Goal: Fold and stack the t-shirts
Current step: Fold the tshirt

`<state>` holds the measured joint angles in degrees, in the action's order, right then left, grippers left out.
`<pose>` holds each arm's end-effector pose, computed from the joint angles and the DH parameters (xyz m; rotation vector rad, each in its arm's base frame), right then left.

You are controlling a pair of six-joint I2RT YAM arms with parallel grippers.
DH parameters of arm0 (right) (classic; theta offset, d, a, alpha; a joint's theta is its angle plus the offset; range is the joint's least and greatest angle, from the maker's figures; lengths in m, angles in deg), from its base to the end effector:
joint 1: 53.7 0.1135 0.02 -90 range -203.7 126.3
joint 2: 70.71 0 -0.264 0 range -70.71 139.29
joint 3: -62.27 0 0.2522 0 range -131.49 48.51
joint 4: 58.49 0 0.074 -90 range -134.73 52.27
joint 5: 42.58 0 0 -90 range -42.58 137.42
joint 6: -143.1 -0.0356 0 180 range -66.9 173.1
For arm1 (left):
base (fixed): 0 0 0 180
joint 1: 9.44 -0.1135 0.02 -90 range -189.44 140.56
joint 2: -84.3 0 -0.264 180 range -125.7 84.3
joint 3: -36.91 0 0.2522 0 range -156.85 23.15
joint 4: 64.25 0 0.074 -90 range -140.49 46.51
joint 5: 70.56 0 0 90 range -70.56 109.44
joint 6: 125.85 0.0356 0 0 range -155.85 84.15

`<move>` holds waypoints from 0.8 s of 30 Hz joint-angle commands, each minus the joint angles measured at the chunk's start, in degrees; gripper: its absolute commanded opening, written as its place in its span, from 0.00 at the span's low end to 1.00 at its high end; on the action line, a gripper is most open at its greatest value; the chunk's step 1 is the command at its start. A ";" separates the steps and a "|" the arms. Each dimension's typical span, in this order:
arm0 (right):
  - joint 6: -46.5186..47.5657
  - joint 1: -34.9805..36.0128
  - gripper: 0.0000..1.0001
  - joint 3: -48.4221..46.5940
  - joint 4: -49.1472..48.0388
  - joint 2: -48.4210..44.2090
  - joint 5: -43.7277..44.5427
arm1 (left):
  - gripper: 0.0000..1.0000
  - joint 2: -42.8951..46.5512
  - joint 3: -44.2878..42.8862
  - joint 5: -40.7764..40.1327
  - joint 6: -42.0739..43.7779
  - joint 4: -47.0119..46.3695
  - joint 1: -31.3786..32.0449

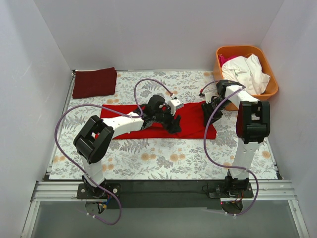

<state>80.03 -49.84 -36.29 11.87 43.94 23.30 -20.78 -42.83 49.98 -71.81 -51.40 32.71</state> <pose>0.3772 0.0400 0.1773 -0.7989 2.8279 0.5969 0.2836 -0.2811 0.1958 0.4575 2.4336 -1.2716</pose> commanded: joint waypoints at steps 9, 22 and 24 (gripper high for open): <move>-0.75 -0.17 0.31 0.16 1.23 1.80 -1.54 | 0.61 0.66 1.38 -0.93 -0.68 -1.29 0.30; 0.39 -0.17 0.01 -1.07 2.20 0.23 -5.58 | 0.58 3.03 4.53 -0.23 2.65 -3.22 0.30; 0.57 -0.17 0.01 -2.12 2.46 -0.74 -8.74 | 0.57 4.00 5.41 -0.31 4.58 -3.49 0.30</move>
<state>79.69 -49.84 -36.09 12.44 45.19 19.93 -20.91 -38.61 49.31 -70.76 -53.32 32.75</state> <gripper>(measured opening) 0.020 0.578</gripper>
